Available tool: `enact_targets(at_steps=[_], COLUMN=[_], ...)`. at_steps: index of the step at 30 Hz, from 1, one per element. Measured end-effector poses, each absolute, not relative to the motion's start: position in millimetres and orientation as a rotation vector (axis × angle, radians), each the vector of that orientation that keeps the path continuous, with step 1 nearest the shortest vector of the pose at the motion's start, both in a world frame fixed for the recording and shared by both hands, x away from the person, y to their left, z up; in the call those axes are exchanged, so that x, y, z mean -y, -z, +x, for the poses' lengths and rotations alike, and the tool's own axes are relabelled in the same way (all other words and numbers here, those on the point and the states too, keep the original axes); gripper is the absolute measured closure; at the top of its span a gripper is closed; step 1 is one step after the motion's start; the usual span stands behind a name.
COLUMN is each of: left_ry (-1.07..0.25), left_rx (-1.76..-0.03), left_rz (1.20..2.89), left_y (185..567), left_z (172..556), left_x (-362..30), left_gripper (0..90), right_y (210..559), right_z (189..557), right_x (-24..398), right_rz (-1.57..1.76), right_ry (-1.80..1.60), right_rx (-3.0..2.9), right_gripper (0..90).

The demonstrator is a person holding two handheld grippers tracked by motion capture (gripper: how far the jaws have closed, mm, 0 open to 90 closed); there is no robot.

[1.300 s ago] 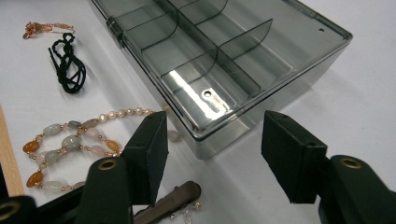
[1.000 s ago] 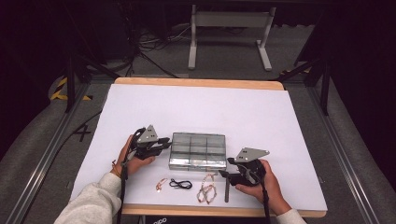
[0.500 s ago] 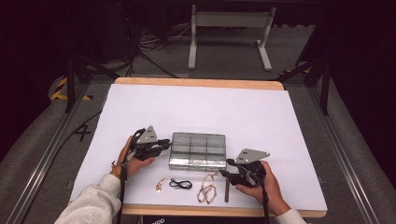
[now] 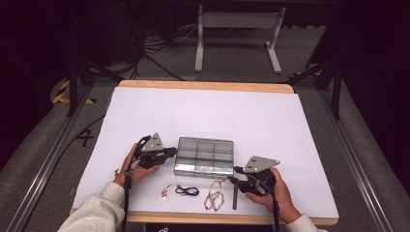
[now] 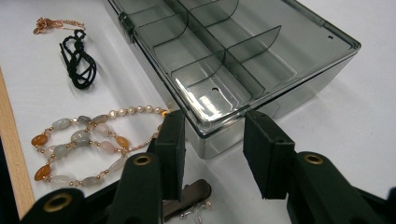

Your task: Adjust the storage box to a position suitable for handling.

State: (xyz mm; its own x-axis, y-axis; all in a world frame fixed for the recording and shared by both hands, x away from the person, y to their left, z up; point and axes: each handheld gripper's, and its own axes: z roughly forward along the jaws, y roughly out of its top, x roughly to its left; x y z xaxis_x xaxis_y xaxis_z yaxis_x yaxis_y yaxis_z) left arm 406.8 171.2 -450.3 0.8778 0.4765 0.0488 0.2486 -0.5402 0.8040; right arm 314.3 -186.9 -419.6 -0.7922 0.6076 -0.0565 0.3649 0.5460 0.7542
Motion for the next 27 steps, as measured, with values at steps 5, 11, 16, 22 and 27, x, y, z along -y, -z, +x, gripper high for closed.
enact_targets(at_steps=[5,11,16,22,27], left_ry=[-0.311,-0.304,-0.296,-0.271,-0.273], left_rx=[-0.510,-0.492,-0.480,-0.467,-0.425], left_rz=[2.169,2.174,2.182,2.178,2.209], left_y=[451,450,450,451,451], left_z=[405,399,394,391,384], left_x=[-171,-171,-171,-171,-172], left_gripper=[87.4,89.1,88.8,88.8,86.4], right_y=[419,419,416,416,416], right_z=[313,313,313,314,315], right_x=[187,189,191,192,194], right_rz=[0.800,0.785,0.770,0.775,0.793], right_ry=[-1.097,-1.102,-1.127,-1.126,-1.136], right_rx=[-2.475,-2.484,-2.474,-2.471,-2.463], right_gripper=[62.7,66.0,69.8,69.3,69.0])
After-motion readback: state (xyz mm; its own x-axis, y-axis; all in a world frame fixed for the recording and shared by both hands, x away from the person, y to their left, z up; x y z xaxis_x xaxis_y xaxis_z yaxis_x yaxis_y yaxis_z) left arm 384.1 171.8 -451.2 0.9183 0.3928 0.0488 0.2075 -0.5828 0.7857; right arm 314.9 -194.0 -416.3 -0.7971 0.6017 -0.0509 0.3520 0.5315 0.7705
